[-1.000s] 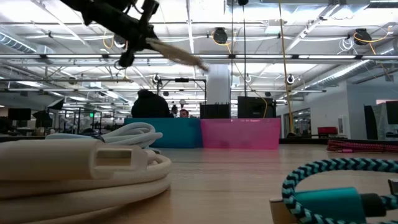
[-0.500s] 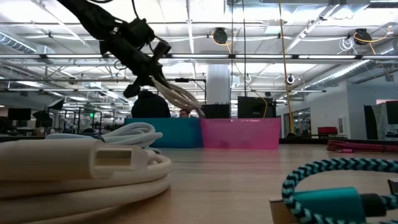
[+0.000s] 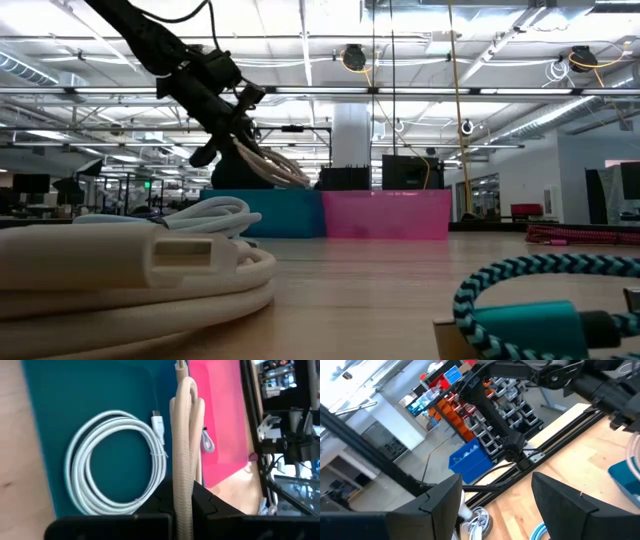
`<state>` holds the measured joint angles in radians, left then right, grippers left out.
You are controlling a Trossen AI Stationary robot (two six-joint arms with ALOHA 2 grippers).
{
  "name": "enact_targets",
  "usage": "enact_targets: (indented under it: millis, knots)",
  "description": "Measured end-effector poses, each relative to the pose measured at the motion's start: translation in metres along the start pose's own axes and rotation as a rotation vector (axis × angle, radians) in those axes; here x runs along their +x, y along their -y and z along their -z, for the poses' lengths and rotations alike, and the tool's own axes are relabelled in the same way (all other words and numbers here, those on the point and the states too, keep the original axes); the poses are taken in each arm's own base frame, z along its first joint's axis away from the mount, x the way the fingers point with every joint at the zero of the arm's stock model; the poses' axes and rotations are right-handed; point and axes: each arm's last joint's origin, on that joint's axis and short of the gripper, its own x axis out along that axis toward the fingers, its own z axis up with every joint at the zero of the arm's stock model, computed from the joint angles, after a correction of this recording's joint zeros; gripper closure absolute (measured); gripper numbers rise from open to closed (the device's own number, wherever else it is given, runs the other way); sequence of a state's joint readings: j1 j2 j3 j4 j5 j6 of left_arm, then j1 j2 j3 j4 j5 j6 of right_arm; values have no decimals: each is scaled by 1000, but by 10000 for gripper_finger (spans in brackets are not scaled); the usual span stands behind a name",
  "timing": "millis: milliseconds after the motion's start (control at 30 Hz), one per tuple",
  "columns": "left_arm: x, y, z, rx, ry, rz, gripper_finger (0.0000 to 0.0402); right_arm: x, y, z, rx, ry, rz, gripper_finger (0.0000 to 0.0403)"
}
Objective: Pick & Place USB Port
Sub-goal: Put the large brown charger cable into the blue bin
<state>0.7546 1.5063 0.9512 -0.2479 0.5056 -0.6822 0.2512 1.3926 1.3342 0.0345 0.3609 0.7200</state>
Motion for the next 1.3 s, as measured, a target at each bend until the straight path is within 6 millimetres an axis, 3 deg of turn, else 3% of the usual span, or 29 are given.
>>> enact_targets:
  millis: [633, 1000, 1300]
  knots:
    - [4, 3, 8, 78, -42, -18, 391, 0, 1, 0, 1, 7, 9, 167]
    - [41, 2, 21, 97, -129, -30, 391, 0, 1, 0, 0, 7, 9, 167]
    - [40, -3, 14, 108, -45, -99, 311, 0, 1, 0, 0, 6, 9, 167]
